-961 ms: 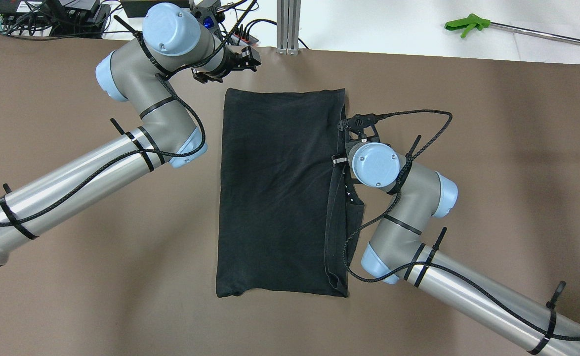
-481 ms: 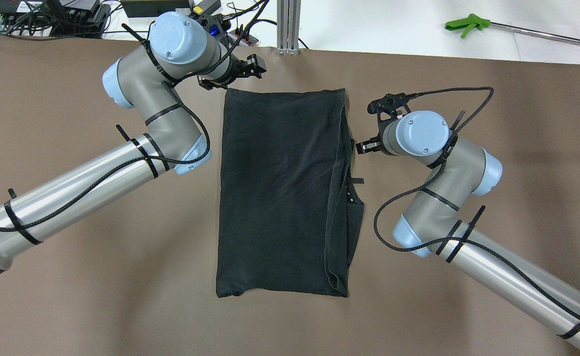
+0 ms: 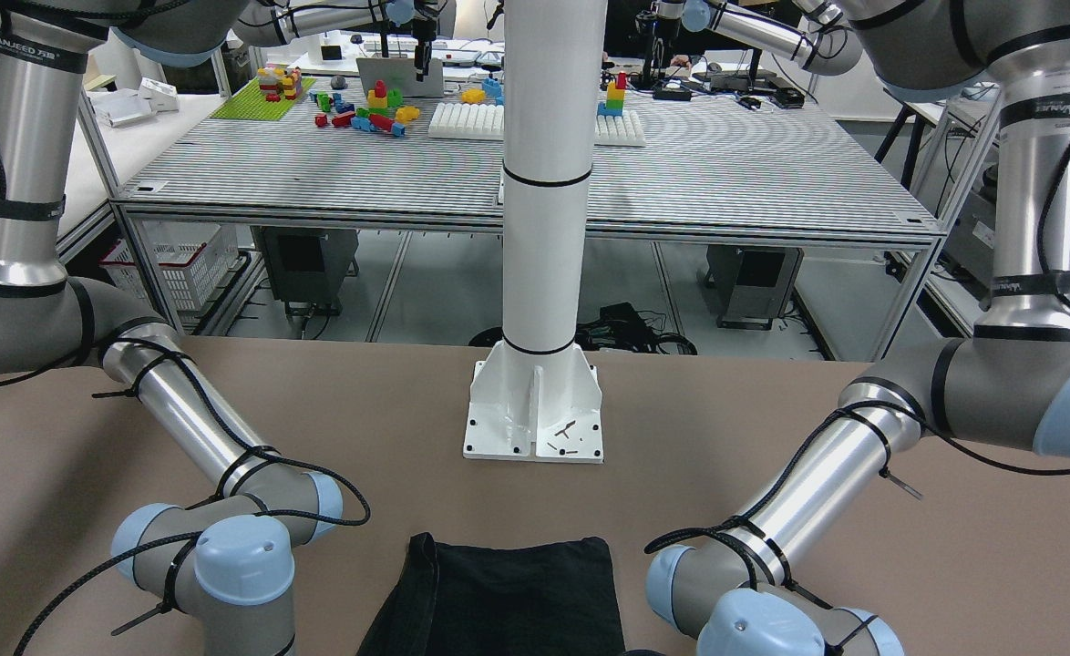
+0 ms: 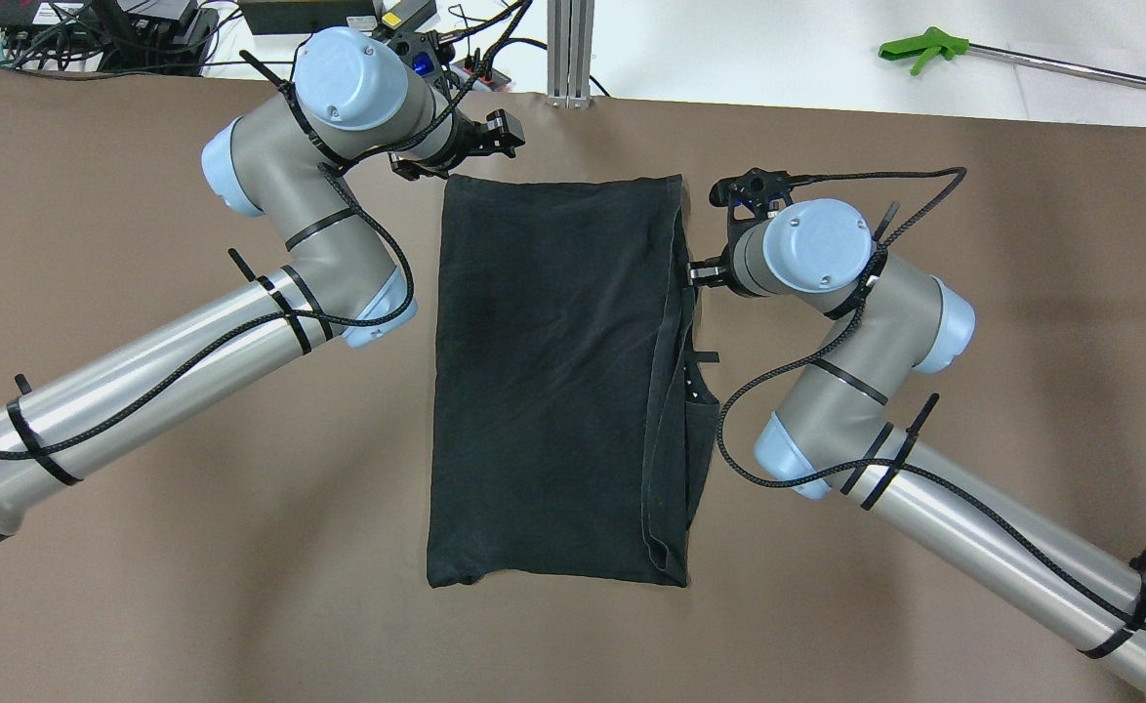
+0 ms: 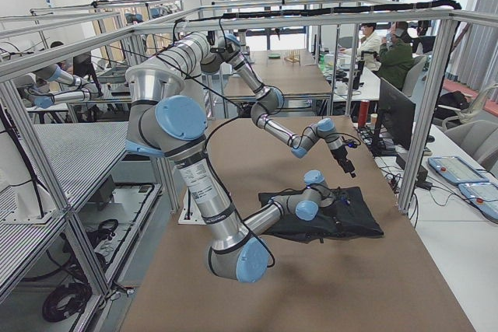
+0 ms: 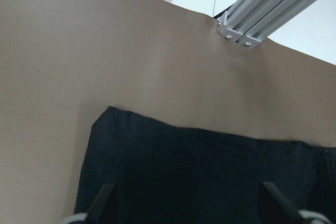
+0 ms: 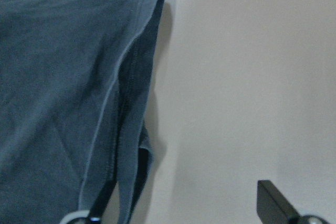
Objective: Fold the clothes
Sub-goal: 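Release the shirt and lift the right gripper away from the fold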
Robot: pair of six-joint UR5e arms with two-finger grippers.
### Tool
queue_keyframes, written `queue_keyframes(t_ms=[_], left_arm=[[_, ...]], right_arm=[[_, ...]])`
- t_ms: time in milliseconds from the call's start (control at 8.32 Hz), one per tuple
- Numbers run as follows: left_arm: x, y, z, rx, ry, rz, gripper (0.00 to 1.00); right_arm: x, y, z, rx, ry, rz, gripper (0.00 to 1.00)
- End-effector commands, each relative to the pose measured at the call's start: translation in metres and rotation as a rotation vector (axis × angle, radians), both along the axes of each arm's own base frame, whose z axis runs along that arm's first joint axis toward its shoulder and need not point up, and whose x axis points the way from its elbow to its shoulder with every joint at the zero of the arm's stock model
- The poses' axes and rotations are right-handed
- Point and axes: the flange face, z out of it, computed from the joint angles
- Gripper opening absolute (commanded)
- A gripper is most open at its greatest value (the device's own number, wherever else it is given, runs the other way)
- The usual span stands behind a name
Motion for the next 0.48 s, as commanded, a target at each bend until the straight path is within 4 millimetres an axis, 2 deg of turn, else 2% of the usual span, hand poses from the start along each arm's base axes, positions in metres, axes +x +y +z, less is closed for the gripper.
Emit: queue_keyframes(t_ms=[0, 120, 360], left_arm=[[-0.0010, -0.0015, 0.0049, -0.003, -0.007, 0.000, 0.95], [-0.0006, -0.0020, 0.0064, -0.005, -0.009, 0.000, 0.95], [-0.0015, -0.0037, 0.0076, -0.002, -0.017, -0.017, 0.95]], right_arm=[[-0.0406, 0.0017, -0.0055, 0.028, 0.032, 0.056, 0.93], [-0.0458, -0.0035, 0.0023, 0.046, 0.049, 0.061, 0.93], [-0.0470, -0.0051, 0.0018, 0.054, 0.052, 0.061, 0.93]])
